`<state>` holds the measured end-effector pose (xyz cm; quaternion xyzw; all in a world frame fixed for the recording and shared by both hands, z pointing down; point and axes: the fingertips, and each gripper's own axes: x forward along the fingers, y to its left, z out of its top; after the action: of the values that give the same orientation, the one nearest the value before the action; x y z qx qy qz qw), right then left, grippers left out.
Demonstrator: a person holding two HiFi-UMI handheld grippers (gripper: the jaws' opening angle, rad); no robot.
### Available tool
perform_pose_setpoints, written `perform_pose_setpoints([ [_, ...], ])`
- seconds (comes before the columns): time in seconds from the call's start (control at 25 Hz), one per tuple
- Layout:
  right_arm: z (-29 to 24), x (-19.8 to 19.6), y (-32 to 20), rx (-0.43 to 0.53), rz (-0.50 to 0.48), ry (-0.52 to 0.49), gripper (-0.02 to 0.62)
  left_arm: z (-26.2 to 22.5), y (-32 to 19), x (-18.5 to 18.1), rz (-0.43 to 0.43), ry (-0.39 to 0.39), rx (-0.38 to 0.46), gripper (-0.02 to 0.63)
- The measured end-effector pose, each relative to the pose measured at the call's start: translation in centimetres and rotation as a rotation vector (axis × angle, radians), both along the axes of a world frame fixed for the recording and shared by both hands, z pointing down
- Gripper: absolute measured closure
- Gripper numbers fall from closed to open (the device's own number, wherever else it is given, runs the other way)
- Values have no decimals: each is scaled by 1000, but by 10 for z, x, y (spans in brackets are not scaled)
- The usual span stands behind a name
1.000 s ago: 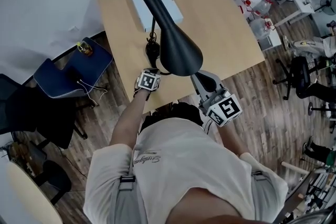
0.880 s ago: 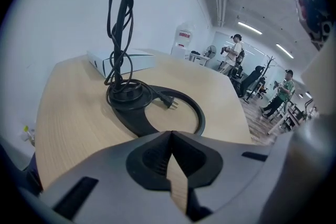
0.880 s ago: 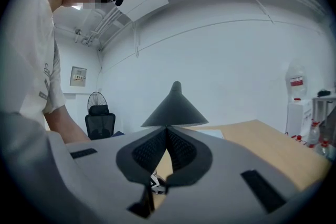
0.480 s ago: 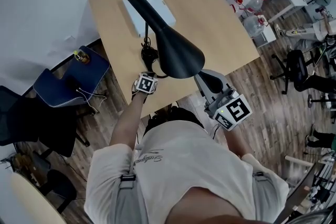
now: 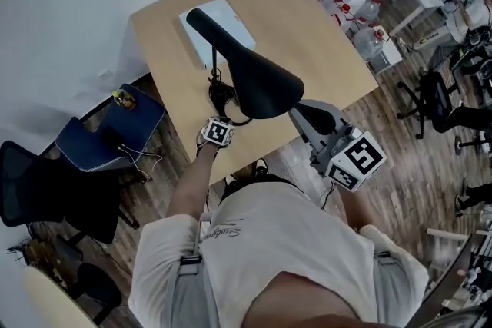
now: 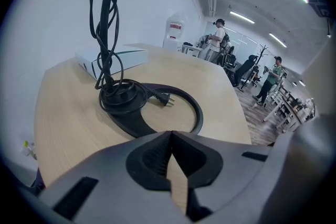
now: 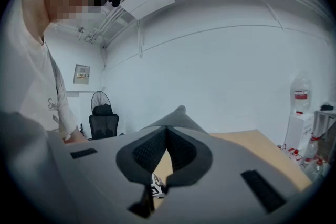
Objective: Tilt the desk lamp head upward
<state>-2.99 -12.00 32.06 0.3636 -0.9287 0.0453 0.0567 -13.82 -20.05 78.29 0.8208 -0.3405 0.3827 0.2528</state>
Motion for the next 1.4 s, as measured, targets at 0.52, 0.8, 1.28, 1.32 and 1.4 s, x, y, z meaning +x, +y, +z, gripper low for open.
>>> perform_pose_setpoints([
  [0.52,-40,-13,-10,-13,-41,13,600,-12,1,3,89,-47,55,591],
  [0.8,-72,-22,-15,17,-83,55,600,-10,2,5,99,-36,38,591],
  [1.28,-97,-33,-23,68,-130,110,600,-8,6,3,104,-29,21,591],
  [1.32,-97,-34,-23,67,-133,110,600,-8,5,3,101,-29,22,591],
  [1.4,-97,-35,-24,62,-138,108,600,-8,4,2,95,-27,26,591],
])
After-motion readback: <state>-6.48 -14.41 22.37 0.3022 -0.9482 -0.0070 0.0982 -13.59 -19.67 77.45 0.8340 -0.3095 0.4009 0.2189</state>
